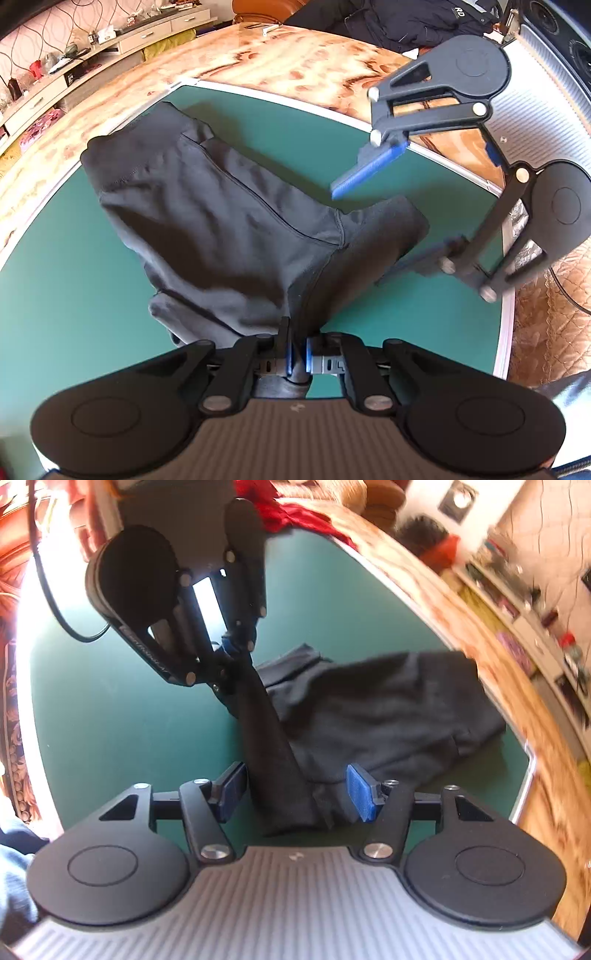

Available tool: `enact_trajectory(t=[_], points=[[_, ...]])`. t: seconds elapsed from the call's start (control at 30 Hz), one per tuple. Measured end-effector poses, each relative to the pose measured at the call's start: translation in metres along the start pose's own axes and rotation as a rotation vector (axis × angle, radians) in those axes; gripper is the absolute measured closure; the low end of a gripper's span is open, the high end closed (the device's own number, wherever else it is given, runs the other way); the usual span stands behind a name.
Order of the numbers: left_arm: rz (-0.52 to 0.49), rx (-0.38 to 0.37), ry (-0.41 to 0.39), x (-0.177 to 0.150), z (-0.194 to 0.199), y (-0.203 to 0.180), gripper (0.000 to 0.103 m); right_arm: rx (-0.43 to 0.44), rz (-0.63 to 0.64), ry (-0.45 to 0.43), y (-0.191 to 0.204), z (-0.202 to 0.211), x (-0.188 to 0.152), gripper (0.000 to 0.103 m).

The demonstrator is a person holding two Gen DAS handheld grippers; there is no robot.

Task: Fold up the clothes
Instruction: 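Grasp the trousers end with the left gripper while the right gripper grasps beside it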

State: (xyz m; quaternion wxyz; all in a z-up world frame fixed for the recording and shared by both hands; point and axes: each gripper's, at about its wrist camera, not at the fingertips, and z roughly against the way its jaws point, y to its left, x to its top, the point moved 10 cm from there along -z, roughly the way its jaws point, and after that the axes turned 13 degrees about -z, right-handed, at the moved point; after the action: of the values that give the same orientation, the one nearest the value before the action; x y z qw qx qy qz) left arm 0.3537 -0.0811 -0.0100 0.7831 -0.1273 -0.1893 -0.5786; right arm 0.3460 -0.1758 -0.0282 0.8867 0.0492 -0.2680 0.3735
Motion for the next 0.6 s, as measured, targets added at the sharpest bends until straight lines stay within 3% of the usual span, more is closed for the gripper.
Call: enact_trajectory(t=[0.07, 0.33, 0.6], points=[[0.0, -0.012, 0.004, 0.0, 0.001, -0.001, 0.096, 0.024, -0.009, 0.012, 0.0, -0.001, -0.001, 0.09], [0.062, -0.071, -0.006, 0.007, 0.029, -0.006, 0.096, 0.104, -0.042, 0.057, 0.001, 0.032, 0.002, 0.093], [0.073, -0.183, 0.007, -0.001, 0.071, -0.048, 0.096, 0.232, -0.182, 0.07, 0.023, 0.081, 0.0, 0.093]])
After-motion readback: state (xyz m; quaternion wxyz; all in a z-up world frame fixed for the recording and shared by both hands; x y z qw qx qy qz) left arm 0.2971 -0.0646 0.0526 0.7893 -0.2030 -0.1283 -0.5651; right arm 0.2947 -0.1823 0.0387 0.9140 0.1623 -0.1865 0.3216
